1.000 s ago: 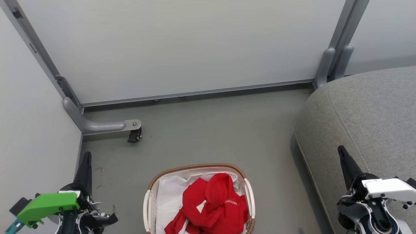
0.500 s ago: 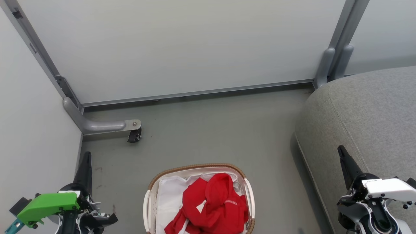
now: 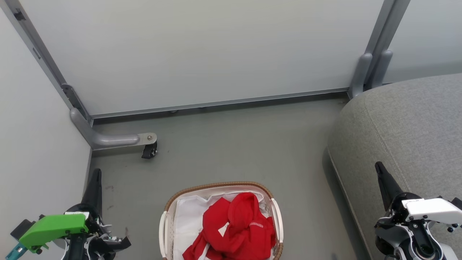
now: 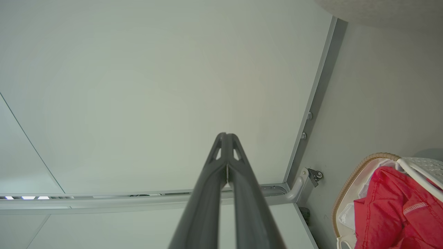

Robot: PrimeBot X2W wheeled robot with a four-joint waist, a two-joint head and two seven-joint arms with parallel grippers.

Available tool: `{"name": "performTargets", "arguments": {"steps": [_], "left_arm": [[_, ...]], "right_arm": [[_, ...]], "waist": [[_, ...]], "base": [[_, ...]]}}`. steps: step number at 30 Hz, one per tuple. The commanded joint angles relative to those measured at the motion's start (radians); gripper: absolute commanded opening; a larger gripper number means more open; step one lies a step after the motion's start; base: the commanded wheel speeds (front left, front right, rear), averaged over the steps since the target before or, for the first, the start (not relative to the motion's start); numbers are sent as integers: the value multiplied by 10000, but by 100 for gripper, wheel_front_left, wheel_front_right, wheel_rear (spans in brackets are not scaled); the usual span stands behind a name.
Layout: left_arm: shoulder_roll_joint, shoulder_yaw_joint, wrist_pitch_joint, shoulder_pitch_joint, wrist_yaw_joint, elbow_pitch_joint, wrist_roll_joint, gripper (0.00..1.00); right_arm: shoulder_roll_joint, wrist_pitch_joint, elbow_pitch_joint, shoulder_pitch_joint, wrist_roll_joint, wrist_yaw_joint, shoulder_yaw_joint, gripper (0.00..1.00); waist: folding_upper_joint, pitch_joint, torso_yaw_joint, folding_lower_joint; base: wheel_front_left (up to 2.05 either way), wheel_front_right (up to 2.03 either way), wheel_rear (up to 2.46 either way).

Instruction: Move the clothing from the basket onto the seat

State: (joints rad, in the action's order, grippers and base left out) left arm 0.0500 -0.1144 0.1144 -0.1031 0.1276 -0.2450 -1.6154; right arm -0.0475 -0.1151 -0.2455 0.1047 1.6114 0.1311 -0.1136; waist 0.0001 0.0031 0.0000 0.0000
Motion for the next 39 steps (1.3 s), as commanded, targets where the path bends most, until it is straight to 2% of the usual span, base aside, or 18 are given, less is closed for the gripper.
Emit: {"name": "performTargets", "arguments": {"steps": [1,39], "left_arm": [[10,-8,19,-121,66,14,50,0],[10,-8,18,-121,66,14,50,0]], "right_arm": [[-58,-8,34,71,32,-7,-12,0],[-58,-8,33,72,32,-7,-12,0]], "waist": [[-1,0,0,0],[-1,0,0,0]], "base": [[0,0,0],[0,0,0]]}}
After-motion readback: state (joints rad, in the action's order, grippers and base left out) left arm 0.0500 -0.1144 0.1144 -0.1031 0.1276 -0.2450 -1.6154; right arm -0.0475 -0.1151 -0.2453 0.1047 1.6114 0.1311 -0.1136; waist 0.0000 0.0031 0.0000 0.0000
